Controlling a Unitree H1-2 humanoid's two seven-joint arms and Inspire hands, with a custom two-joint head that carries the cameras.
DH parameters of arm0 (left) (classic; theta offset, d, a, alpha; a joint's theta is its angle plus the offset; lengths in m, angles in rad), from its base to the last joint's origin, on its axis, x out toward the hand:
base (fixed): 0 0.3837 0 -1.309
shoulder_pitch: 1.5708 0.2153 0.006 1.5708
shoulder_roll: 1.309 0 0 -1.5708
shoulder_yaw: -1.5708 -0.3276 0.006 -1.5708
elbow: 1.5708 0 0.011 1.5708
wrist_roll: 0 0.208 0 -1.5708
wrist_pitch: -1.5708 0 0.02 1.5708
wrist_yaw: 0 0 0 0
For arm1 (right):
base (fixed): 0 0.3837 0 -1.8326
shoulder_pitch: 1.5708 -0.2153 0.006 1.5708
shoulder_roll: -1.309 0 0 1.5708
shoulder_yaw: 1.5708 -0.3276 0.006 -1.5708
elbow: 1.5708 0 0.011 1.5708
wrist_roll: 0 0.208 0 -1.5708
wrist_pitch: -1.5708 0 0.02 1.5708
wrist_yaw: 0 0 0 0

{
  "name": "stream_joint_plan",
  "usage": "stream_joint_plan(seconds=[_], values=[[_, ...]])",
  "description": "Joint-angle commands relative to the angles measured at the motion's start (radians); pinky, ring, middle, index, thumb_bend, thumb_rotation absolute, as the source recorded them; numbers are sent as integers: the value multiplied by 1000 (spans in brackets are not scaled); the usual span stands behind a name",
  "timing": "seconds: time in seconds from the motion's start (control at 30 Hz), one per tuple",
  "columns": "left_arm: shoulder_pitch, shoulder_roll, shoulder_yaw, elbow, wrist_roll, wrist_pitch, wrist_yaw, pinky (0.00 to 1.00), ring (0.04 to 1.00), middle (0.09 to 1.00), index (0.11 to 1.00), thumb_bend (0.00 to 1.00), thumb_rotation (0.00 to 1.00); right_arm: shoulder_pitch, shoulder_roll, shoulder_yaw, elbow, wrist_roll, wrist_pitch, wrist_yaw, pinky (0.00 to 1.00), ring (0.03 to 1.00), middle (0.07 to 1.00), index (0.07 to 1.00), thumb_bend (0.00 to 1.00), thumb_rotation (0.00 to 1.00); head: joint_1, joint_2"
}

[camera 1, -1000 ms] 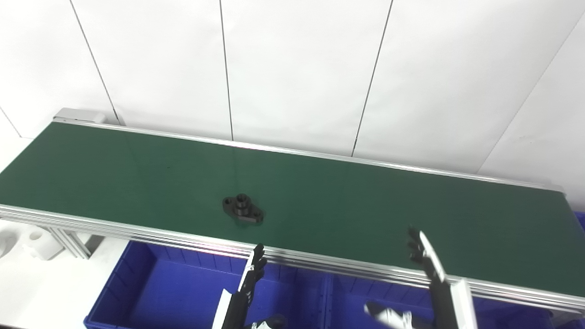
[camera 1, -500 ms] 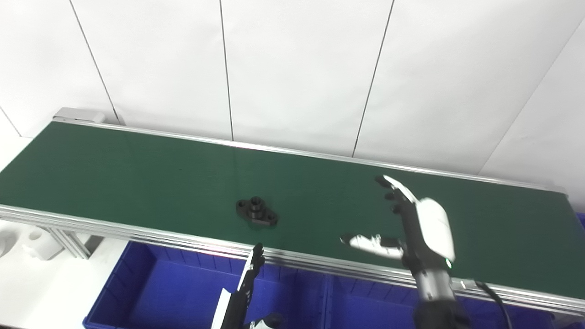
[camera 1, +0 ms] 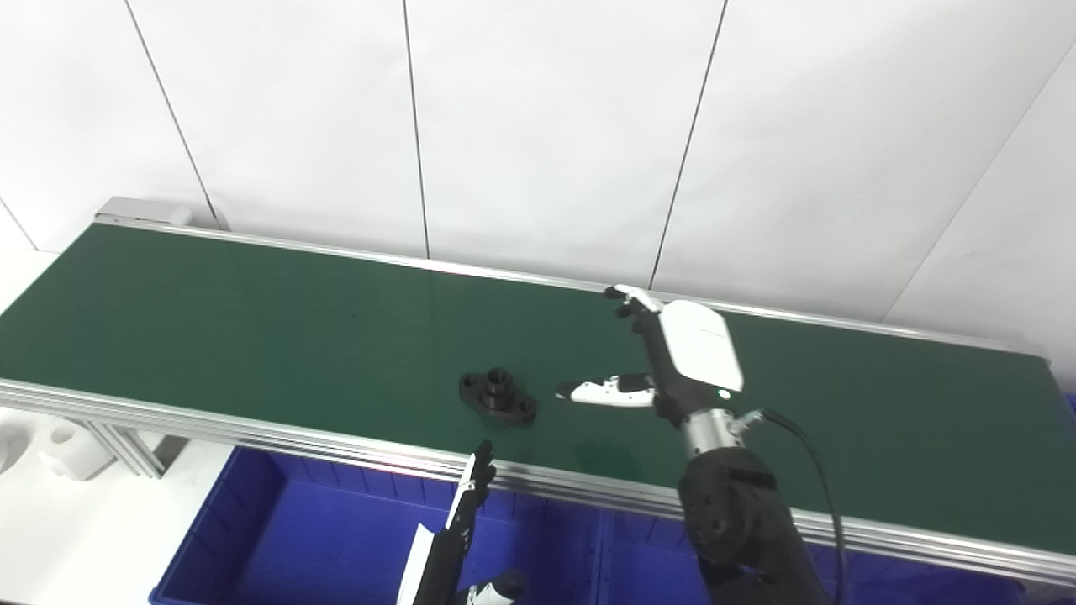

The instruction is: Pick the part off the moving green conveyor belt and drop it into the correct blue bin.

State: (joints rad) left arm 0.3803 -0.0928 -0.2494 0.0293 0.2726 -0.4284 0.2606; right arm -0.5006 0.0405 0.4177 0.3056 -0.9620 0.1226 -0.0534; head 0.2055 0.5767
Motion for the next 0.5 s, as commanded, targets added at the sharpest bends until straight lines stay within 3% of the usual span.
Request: stream_joint_plan(seconds=[0.0,0.23,0.47], values=[[0,-12,-5,-26,27,-38,4,953,971,1000,1000,869,906,-69,31,16,22,-15,22,-42,578,649,732,796,1000,525,1,3],[9,-22,-15,-42,24,-39,5,972,977,1000,1000,866,886,-121,62,63,144,-7,33,-66,551,637,732,797,998,507,16,12],[20,-38,-20,-73,25,-35,3,974,976,1000,1000,876,887,-174,70,109,281,-14,48,-75,446,507,636,765,986,519,27,22]])
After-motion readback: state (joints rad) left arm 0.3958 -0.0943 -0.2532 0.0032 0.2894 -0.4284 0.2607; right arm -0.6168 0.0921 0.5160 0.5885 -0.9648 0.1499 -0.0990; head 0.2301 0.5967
